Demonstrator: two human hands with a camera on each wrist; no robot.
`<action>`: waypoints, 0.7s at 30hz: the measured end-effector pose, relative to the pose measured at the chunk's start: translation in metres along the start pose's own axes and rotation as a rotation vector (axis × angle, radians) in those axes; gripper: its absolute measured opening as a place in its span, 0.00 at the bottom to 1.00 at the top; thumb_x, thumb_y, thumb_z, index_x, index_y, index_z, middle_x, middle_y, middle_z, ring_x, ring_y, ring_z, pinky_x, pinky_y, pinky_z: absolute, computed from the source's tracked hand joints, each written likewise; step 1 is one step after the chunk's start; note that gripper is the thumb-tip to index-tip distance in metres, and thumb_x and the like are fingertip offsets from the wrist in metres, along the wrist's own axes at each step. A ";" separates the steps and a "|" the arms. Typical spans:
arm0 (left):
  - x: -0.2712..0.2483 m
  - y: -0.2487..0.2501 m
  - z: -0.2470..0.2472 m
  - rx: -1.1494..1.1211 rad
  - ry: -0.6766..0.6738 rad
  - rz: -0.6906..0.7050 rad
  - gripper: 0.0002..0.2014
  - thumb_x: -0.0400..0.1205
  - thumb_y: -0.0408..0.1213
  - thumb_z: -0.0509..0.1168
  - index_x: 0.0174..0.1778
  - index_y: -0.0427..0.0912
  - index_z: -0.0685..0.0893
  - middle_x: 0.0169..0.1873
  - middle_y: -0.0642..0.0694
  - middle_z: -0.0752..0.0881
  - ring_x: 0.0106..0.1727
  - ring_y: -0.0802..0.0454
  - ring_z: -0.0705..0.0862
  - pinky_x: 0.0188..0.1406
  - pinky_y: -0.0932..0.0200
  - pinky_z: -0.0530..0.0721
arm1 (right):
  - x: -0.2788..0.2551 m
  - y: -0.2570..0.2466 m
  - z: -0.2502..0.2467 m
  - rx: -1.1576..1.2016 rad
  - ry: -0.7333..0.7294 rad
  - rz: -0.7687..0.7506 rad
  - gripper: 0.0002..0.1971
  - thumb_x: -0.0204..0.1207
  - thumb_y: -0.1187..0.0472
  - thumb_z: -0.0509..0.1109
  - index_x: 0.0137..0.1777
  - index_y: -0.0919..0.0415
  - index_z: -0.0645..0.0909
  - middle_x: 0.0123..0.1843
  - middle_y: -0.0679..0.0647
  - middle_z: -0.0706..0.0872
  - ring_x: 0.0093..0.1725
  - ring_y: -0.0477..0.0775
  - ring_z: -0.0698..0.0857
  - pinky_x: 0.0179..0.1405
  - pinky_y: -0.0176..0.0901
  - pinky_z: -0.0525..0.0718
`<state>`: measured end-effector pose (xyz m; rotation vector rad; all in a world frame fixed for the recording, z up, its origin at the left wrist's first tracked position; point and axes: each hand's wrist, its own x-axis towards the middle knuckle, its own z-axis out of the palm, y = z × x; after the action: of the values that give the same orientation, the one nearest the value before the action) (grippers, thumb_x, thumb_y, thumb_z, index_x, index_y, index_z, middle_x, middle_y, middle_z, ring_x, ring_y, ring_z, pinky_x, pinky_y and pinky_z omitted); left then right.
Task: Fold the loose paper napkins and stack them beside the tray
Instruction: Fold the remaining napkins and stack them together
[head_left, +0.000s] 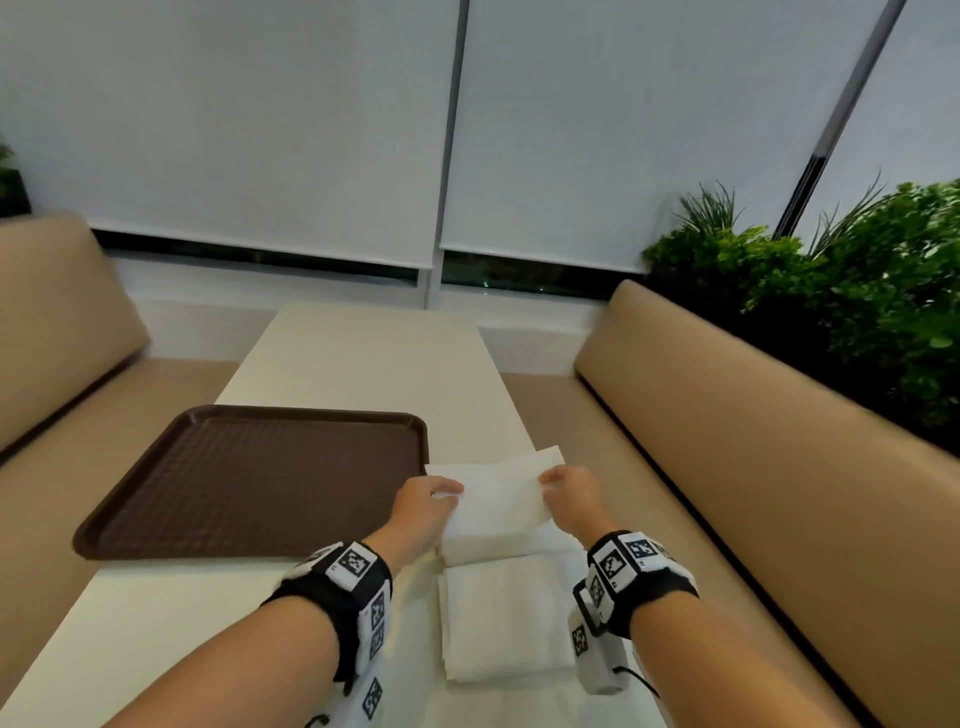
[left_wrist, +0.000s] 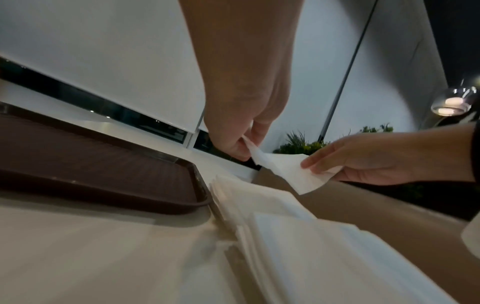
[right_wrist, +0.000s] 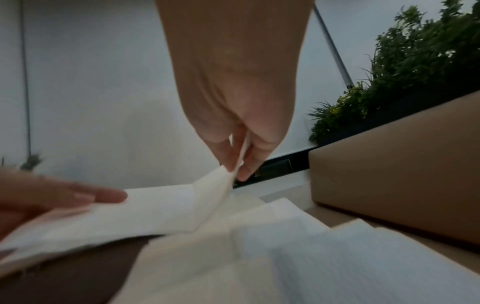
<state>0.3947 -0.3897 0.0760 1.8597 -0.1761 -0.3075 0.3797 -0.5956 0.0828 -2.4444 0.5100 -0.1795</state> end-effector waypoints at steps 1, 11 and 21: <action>0.005 -0.001 0.006 0.035 -0.044 -0.037 0.08 0.85 0.31 0.60 0.48 0.42 0.85 0.48 0.50 0.78 0.55 0.53 0.74 0.57 0.62 0.73 | 0.002 0.005 0.005 -0.103 -0.042 -0.001 0.16 0.77 0.73 0.59 0.60 0.66 0.84 0.63 0.62 0.84 0.62 0.60 0.82 0.56 0.41 0.79; -0.003 -0.010 0.020 0.462 -0.100 -0.273 0.07 0.86 0.51 0.49 0.56 0.55 0.64 0.70 0.44 0.62 0.61 0.45 0.62 0.66 0.54 0.62 | -0.014 0.017 0.013 -0.593 -0.393 0.204 0.23 0.83 0.53 0.47 0.78 0.48 0.67 0.85 0.60 0.42 0.83 0.67 0.41 0.77 0.71 0.40; -0.121 -0.019 -0.093 0.130 -0.082 0.057 0.09 0.85 0.45 0.60 0.55 0.64 0.82 0.62 0.59 0.72 0.67 0.59 0.71 0.69 0.58 0.70 | -0.169 -0.029 0.011 -0.112 -0.170 -0.289 0.16 0.80 0.50 0.64 0.68 0.44 0.75 0.71 0.46 0.71 0.73 0.51 0.65 0.72 0.52 0.66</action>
<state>0.3065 -0.2657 0.0989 1.9676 -0.3111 -0.3393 0.2363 -0.5009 0.0909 -2.6057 0.0935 -0.0618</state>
